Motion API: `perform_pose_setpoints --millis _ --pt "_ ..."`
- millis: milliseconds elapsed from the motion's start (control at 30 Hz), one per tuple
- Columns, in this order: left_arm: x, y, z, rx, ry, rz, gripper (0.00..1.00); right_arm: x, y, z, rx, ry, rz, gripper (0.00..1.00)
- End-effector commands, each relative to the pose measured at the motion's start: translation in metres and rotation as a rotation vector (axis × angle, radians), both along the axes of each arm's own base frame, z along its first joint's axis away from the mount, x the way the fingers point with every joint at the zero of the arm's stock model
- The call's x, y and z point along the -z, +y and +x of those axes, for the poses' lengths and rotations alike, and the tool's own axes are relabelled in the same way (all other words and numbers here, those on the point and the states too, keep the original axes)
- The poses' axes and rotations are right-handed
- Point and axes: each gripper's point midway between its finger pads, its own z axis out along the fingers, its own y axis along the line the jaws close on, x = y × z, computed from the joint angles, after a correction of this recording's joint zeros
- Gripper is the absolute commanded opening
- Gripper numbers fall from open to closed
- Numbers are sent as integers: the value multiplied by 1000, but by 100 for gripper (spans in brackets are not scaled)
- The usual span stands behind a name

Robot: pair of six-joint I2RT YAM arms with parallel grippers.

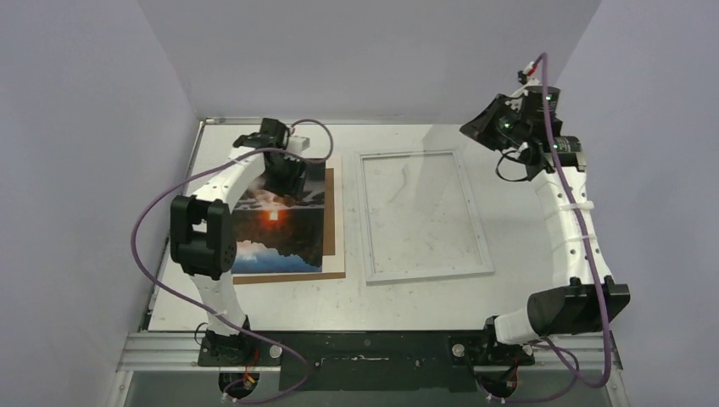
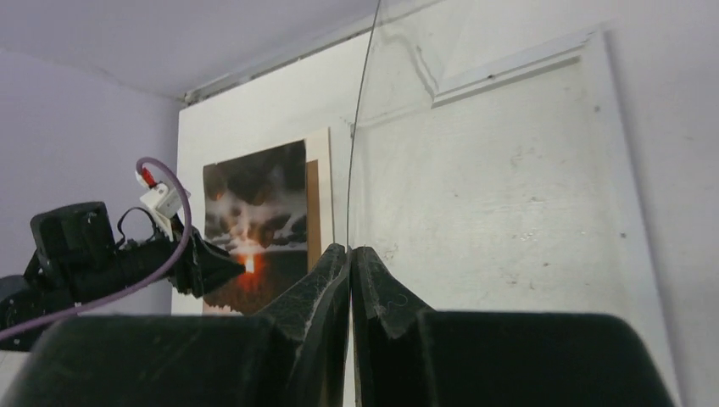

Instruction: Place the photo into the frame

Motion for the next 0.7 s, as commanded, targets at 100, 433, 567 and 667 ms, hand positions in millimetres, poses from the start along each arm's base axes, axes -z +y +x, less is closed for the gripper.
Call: perform_pose_setpoints --millis 100,433,567,667 --pt "-13 -137 1 133 -4 -133 54 -65 -63 -35 161 -137 -46 6" --pt "27 -219 -23 226 111 -168 54 -68 -83 -54 223 -130 -75 6" --pt "35 -229 -35 256 136 -167 54 -64 -82 -54 216 -121 -75 5" --pt "40 -231 -38 269 142 -160 52 -61 -81 -54 213 -115 -67 5"
